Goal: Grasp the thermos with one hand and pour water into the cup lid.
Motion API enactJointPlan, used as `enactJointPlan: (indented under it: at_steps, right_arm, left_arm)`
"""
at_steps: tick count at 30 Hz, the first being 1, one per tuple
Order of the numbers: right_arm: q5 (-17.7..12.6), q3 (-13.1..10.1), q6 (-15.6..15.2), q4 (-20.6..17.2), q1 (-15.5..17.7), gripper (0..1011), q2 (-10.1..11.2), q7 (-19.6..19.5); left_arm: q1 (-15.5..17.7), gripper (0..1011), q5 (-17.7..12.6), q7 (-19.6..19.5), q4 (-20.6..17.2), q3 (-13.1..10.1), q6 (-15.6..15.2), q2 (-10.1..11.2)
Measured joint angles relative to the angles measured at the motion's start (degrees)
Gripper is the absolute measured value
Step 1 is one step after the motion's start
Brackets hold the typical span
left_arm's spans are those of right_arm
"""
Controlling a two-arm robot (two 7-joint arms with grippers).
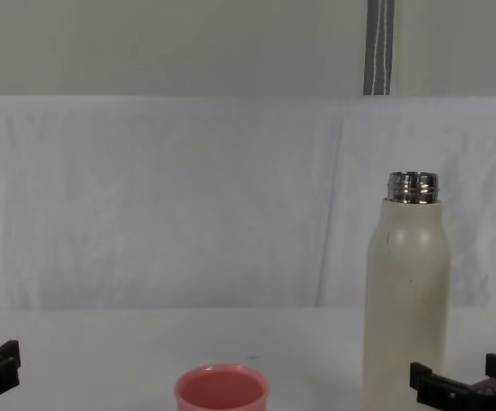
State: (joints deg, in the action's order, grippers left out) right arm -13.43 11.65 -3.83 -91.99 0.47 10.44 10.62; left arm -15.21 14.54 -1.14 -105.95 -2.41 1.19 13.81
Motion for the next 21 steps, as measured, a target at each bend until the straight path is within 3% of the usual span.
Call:
enactJointPlan:
  at_steps: [10, 21]
  right_arm:
    - [0.06, -0.96, 1.46, -3.52, 2.26, 1001, -0.05, -1.07]
    - [2.14, -0.91, 3.41, -5.34, 3.34, 1001, -0.65, -2.08]
  left_arm:
    - [0.0, 1001, 0.0, 0.0, 0.0, 0.0, 0.0, 0.0]
    - [0.0, 1001, 0.0, 0.0, 0.0, 0.0, 0.0, 0.0]
